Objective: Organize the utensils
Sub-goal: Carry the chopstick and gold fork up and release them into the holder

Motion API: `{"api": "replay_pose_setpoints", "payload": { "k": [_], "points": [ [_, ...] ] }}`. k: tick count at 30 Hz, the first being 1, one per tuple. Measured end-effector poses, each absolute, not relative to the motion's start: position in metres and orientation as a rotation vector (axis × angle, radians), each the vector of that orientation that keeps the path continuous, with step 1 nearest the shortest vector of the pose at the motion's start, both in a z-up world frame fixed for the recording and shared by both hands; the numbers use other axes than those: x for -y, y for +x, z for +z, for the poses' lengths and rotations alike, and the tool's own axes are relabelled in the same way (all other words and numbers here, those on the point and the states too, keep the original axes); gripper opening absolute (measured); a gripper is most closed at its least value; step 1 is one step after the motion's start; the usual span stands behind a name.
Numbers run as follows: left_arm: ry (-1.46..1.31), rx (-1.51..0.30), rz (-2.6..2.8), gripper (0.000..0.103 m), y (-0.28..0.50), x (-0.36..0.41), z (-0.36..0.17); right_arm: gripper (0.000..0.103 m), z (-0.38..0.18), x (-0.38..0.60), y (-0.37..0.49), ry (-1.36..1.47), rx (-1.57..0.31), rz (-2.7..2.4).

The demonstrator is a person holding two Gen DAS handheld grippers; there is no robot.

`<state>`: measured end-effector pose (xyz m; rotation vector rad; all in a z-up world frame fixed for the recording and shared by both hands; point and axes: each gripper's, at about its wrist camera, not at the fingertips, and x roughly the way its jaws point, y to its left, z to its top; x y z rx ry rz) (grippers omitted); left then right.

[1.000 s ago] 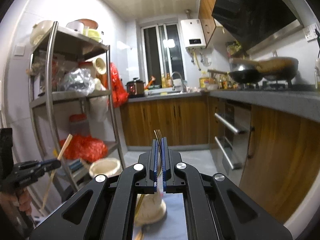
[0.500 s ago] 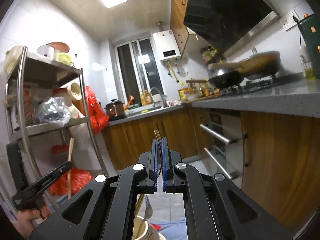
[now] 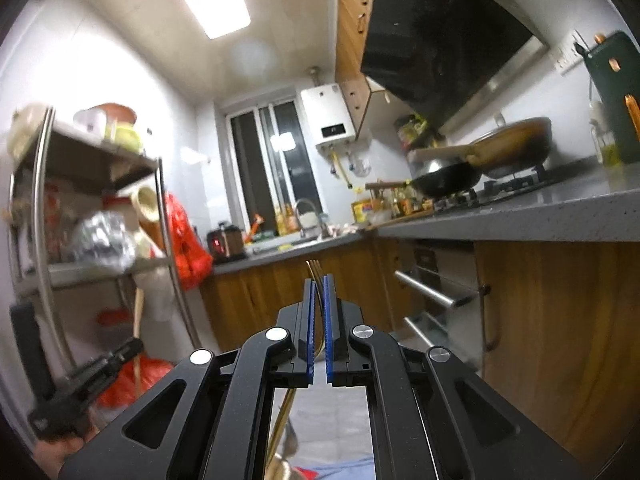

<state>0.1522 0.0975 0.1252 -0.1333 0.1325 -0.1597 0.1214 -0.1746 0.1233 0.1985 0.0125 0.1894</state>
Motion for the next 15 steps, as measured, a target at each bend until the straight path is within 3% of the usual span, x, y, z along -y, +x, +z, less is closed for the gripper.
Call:
{"api": "replay_pose_setpoints", "payload": {
  "k": [10,15],
  "points": [
    [-0.164,-0.229,-0.185,0.004,0.136,-0.108,0.089,0.005,0.085,0.161,0.157,0.159,-0.237,0.266],
    [-0.122,-0.267,-0.179,0.004,0.139,-0.104,0.085,0.005,0.075,0.154,0.159,0.141,-0.263,0.278]
  ]
}}
